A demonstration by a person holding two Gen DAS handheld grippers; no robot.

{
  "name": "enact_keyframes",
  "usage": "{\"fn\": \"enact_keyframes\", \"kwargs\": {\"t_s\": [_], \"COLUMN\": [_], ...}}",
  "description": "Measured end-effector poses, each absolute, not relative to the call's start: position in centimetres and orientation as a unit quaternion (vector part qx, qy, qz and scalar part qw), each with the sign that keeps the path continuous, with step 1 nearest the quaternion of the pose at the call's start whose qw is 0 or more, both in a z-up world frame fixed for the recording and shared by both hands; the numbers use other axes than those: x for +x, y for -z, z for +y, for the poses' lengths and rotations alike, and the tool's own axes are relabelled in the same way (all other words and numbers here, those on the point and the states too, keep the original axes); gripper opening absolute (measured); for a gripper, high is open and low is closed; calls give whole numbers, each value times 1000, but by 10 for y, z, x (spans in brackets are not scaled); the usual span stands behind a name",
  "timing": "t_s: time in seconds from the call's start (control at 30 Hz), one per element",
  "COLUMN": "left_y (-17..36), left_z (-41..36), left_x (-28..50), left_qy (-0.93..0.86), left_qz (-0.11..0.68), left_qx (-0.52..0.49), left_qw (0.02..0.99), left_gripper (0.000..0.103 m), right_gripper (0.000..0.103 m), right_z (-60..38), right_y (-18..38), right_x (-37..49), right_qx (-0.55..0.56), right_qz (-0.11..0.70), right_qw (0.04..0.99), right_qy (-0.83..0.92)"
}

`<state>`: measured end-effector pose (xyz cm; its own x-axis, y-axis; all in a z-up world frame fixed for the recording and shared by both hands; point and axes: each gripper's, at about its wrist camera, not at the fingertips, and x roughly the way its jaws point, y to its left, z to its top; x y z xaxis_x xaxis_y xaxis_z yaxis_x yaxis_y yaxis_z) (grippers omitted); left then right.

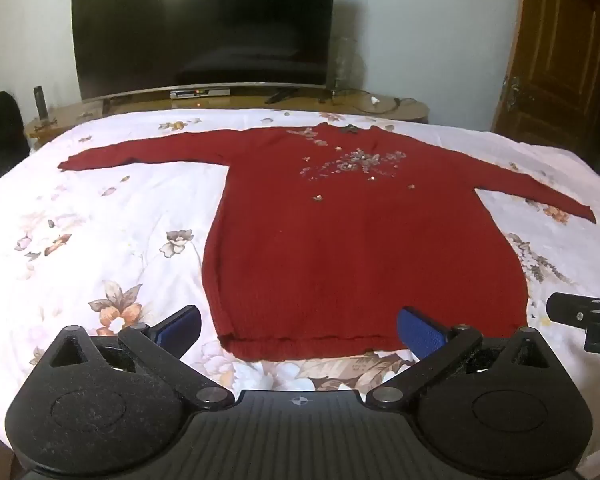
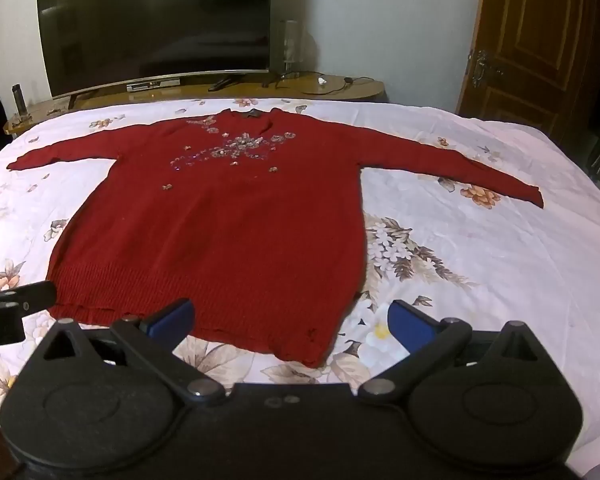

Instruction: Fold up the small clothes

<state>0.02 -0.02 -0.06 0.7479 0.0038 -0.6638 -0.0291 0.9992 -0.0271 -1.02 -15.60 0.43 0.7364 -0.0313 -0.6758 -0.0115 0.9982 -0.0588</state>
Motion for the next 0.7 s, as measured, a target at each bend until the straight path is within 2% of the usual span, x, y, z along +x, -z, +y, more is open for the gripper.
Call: {"fn": "enact_keyframes", "kwargs": {"t_s": [0.7], "left_y": [1], "left_z": [-6], "left_x": [-1], "left_qy": [-9], "left_qz": [354], "left_qx": [-20], "left_qw": [935], "left_gripper": [103], "right_gripper": [103], "right_z": [-158], "right_y": [-2], "right_x": [-12], "right_qx": [-24], "right_qz": [363], "right_qw": [932], "right_qy": [4]}}
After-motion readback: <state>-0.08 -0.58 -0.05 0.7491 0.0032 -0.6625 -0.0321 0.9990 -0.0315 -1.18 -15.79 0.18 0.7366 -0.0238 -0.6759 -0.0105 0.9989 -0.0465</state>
